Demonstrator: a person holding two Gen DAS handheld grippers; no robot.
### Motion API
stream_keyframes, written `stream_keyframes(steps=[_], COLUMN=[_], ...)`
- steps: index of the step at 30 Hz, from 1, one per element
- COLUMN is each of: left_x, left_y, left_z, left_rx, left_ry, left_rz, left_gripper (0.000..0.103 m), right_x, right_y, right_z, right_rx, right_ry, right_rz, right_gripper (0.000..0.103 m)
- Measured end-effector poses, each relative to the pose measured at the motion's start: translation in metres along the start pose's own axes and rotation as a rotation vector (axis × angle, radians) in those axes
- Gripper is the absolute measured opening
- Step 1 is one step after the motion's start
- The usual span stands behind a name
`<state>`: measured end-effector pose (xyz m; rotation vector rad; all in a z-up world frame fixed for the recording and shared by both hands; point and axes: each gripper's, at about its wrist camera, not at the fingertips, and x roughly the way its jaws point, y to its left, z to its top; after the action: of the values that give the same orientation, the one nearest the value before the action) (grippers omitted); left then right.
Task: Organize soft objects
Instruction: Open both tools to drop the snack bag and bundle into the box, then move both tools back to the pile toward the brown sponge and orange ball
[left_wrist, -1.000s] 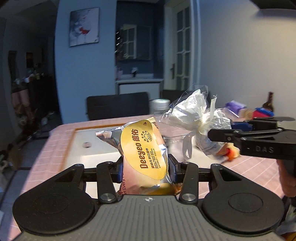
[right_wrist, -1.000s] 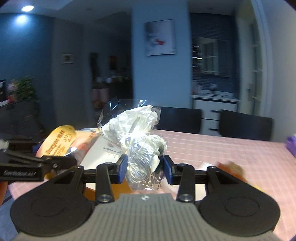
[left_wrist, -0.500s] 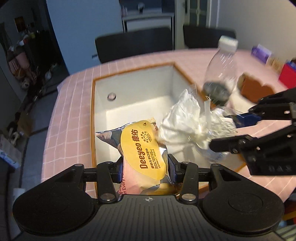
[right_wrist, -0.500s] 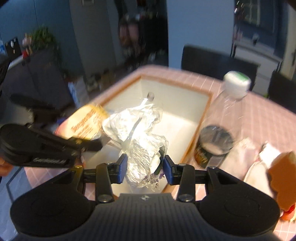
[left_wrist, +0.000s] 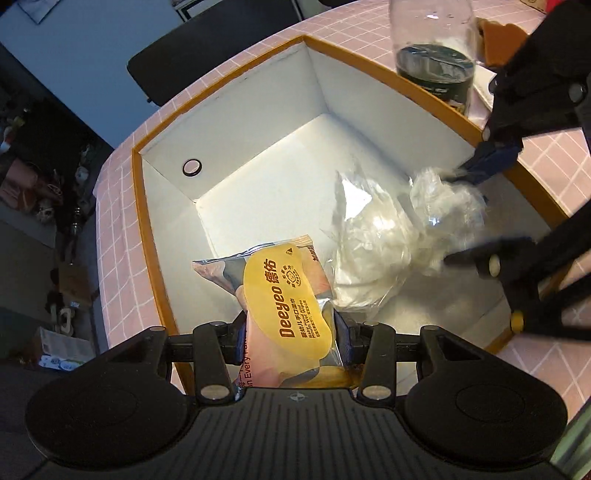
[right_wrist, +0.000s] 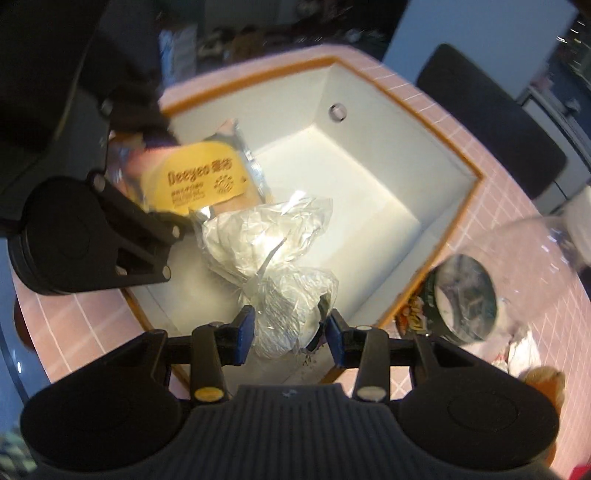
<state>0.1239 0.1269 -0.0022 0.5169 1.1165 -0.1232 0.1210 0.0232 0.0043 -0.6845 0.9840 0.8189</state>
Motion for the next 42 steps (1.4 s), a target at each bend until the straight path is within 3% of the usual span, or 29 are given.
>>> stream_keyframes(steps=[4, 10, 14, 17, 23, 32, 42], left_x=[0.005, 0.004, -0.005, -0.016, -0.044, -0.093, -0.135], left_y=[0.005, 0.01, 0.012, 0.011, 0.015, -0.006, -0.081], left_z=[0.0, -0.003, -0.001, 0.0, -0.001, -0.002, 0.016], left_rx=[-0.012, -0.038, -0.042, -0.043, -0.086, -0.074, 0.072], left_ry=[0.029, 0.039, 0.01, -0.017, -0.083, -0.258, -0.548], left_rz=[-0.006, -0.019, -0.025, -0.008, -0.021, -0.064, -0.199], left_gripper=[0.054, 0.066, 0.071, 0.073, 0.073, 0.072, 0.072], right_x=[0.004, 0.015, 0.017, 0.013, -0.005, -0.076, -0.139], right_y=[-0.005, -0.011, -0.014, -0.015, -0.013, -0.018, -0.085], right_z=[0.005, 0.011, 0.013, 0.013, 0.01, -0.026, -0.108], right_rx=[0.012, 0.01, 0.014, 0.027, 0.007, -0.005, 0.139], right_ry=[0.022, 0.047, 0.05, 0.047, 0.012, -0.109, -0.207], right_rz=[0.047, 0.073, 0.08, 0.113, 0.101, 0.052, -0.105], right_gripper=[0.043, 0.051, 0.053, 0.062, 0.062, 0.062, 0.067])
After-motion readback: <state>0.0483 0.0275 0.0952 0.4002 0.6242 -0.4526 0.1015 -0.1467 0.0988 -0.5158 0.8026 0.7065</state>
